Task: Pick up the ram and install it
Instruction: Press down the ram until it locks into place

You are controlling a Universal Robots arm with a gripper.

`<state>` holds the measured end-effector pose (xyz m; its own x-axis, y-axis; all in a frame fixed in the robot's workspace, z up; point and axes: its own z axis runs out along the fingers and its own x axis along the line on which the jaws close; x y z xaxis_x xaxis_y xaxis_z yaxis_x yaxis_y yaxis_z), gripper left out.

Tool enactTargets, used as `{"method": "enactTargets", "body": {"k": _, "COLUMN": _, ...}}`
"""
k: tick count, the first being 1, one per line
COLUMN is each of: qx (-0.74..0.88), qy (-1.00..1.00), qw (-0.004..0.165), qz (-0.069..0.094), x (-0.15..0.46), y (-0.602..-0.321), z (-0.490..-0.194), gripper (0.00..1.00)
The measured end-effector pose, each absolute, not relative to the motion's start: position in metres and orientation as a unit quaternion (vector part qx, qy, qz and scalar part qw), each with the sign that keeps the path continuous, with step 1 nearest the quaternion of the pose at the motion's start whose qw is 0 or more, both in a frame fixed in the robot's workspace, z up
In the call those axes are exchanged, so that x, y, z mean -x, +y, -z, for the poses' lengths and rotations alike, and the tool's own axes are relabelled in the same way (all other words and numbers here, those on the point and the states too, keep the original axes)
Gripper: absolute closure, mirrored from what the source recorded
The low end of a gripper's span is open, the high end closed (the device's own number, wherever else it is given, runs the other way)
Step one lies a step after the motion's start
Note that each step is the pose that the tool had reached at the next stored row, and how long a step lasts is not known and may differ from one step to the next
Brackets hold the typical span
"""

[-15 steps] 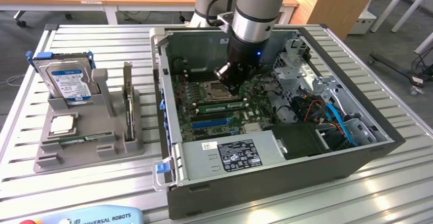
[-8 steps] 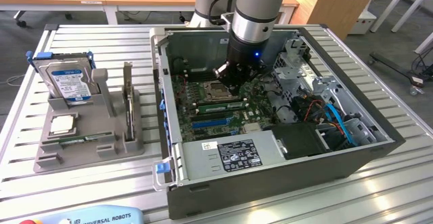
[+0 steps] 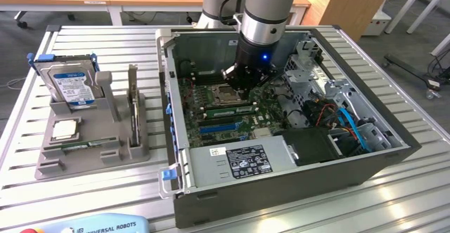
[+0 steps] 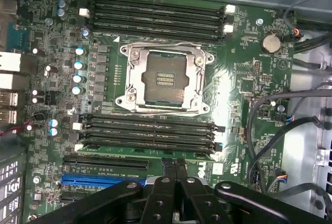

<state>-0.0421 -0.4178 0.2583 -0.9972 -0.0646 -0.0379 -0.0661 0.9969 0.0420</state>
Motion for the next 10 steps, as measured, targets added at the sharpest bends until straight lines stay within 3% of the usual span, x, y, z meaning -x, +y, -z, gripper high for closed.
{"method": "enactTargets", "body": {"k": 10, "qx": 0.03, "qy": 0.999, "qw": 0.017, "qz": -0.02, "x": 0.0422, "y": -0.4177, "z": -0.2583, "gripper": 0.9}}
